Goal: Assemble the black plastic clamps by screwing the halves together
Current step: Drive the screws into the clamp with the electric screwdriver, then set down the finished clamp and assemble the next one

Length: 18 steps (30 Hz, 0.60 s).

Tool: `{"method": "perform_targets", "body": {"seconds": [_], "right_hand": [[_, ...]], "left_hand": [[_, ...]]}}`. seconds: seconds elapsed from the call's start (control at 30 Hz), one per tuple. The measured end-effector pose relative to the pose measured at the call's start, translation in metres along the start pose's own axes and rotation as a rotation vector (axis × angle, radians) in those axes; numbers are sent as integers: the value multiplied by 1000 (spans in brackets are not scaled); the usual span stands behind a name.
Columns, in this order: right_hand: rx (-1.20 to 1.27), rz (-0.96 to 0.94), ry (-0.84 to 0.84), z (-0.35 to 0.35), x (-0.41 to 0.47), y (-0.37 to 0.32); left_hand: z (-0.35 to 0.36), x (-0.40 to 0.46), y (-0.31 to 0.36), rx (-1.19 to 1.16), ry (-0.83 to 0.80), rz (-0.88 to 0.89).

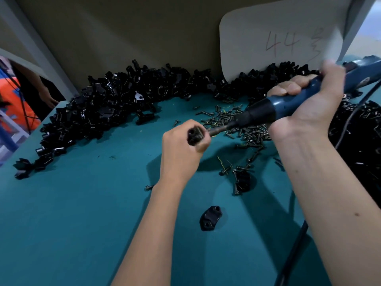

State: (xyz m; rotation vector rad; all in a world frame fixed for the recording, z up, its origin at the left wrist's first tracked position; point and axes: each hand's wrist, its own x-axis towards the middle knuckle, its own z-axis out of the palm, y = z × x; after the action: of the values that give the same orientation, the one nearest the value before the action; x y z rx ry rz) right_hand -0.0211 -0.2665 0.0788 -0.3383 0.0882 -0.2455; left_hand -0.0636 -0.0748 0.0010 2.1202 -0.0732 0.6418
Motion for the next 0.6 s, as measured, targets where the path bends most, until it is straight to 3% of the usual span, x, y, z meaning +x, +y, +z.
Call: {"method": "perform_targets", "body": {"seconds": [0.07,0.13,0.27,0.4,0.6], "right_hand": [[93,85,-37,-5,1,-4],[27,143,-40,-6,3,-3],[-495,257,-22,-12,4,18],[-854,307,-23,-25,1,46],[-1376,113,-138,-43,-5,70]], "left_hand": [[-4,4,3,-329,60,-281],[-12,8,5,-718,25,-566],[-22,9,3,-1089,-83,-775],[-25,8,3,-1158,-74,-791],[-25,9,4,-1031,-41,-769]]}}
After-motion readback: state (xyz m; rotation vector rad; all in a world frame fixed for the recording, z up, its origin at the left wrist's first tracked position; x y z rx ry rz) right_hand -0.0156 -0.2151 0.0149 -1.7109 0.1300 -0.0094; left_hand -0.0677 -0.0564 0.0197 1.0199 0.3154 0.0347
